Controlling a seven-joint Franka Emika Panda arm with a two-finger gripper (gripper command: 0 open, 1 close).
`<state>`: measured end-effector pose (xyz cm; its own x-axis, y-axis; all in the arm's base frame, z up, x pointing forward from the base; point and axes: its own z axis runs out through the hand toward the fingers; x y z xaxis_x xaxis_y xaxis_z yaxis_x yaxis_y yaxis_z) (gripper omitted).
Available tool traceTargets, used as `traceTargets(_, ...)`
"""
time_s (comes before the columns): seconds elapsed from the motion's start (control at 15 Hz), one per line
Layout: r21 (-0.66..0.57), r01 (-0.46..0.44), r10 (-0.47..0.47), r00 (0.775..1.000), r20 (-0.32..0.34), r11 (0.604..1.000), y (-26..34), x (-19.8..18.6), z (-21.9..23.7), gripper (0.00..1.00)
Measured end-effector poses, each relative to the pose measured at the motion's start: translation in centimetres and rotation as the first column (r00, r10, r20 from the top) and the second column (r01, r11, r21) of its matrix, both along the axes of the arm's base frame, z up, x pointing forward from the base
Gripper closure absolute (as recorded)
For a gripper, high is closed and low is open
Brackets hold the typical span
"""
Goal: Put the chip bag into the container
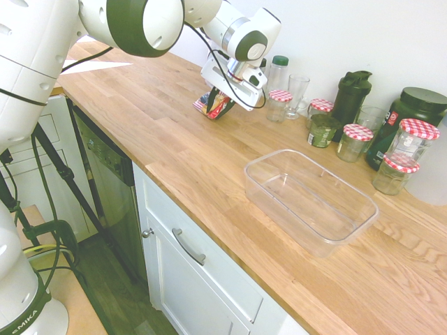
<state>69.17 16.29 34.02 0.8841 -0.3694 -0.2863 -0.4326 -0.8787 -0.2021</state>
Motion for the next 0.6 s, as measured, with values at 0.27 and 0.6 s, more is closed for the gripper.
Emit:
traceTargets(0.27, -0.001, 0.002, -0.002, 1.0, -0.001, 1.0, -0.03, 0.05, -0.33, 1.0)
traceTargets(0.6, -0.004, 0.005, -0.005, 1.0, 0.006, 1.0, -0.29, 0.11, 0.14, 1.0)
